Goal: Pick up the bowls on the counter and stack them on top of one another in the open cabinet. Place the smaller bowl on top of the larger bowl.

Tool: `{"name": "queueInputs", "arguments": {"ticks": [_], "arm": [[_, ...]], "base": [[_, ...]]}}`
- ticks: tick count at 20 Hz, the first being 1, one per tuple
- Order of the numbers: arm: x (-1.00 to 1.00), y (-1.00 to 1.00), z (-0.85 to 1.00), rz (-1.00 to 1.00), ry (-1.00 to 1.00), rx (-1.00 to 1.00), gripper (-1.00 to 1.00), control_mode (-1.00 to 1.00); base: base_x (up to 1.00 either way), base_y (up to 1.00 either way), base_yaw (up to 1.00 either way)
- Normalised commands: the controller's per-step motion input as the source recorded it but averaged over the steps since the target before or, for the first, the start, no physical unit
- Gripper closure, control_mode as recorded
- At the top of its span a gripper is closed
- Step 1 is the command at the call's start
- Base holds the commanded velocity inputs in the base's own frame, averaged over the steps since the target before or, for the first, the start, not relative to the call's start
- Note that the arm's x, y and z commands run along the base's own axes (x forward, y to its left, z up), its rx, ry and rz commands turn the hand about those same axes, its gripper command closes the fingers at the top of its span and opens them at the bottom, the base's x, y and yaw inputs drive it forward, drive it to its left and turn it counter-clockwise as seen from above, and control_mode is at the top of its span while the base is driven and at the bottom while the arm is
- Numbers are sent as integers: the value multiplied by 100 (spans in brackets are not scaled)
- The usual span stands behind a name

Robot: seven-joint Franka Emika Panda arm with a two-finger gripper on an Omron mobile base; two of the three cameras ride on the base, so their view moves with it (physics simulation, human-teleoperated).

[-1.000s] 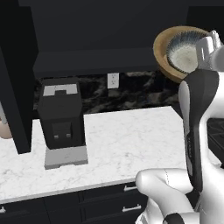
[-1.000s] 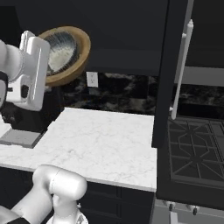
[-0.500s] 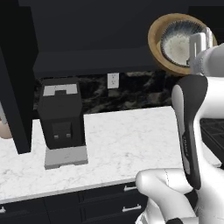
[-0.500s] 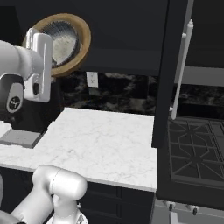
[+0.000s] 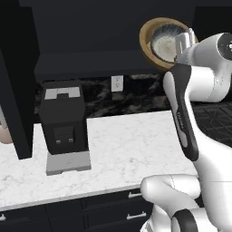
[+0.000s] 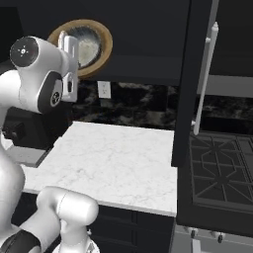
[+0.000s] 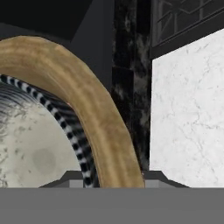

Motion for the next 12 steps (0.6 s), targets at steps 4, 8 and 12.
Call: {"name": "queueInputs", "arguments": {"ticks": [4, 8, 12], "arm": [[99, 0, -30, 8, 0, 0, 100, -100], [100, 0, -28, 6, 0, 0, 100, -100], [96, 0, -26, 5, 0, 0, 100, -100]], "base": [[0, 0, 0], [0, 0, 0], [0, 0, 0]]}}
